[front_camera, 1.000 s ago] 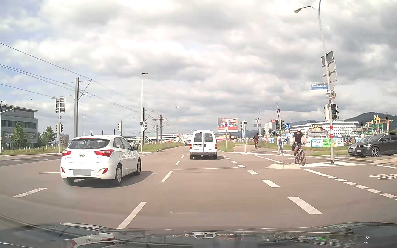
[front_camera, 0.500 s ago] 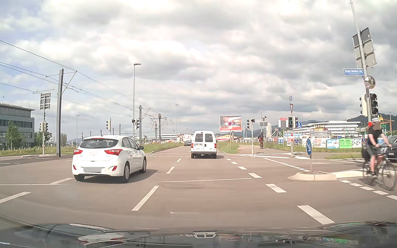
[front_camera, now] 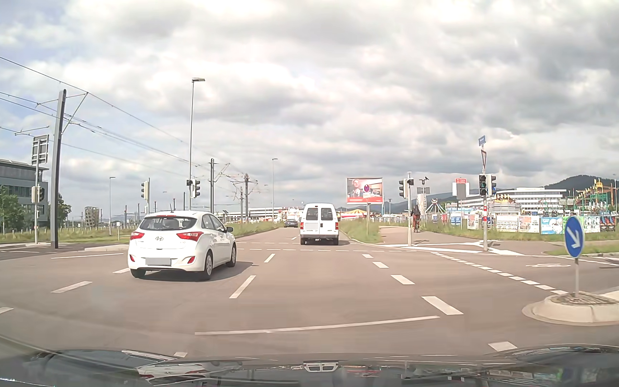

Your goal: Follow the waypoints while adhering to traffic rules and regulations

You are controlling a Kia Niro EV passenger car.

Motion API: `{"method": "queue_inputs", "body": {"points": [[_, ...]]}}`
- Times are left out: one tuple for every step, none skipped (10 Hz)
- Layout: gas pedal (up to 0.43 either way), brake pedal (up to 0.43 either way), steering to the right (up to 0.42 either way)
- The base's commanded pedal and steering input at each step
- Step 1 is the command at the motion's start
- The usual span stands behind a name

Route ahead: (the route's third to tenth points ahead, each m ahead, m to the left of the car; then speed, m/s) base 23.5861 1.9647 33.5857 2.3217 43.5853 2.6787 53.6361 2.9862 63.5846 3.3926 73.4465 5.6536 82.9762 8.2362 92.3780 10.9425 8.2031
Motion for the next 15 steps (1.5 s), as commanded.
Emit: {"method": "queue_inputs", "body": {"points": [[0.157,0.000,-0.002],[0.157,0.000,0.000],[0.157,0.000,0.001],[0.150,0.000,0.001],[0.150,0.000,0.002],[0.150,0.000,0.002],[0.150,0.000,0.001],[0.150,0.000,0.002],[0.150,0.000,0.001],[0.150,0.000,0.002],[0.150,0.000,0.002],[0.138,0.000,0.002],[0.138,0.000,0.002],[0.138,0.000,0.001],[0.138,0.000,0.002]]}}
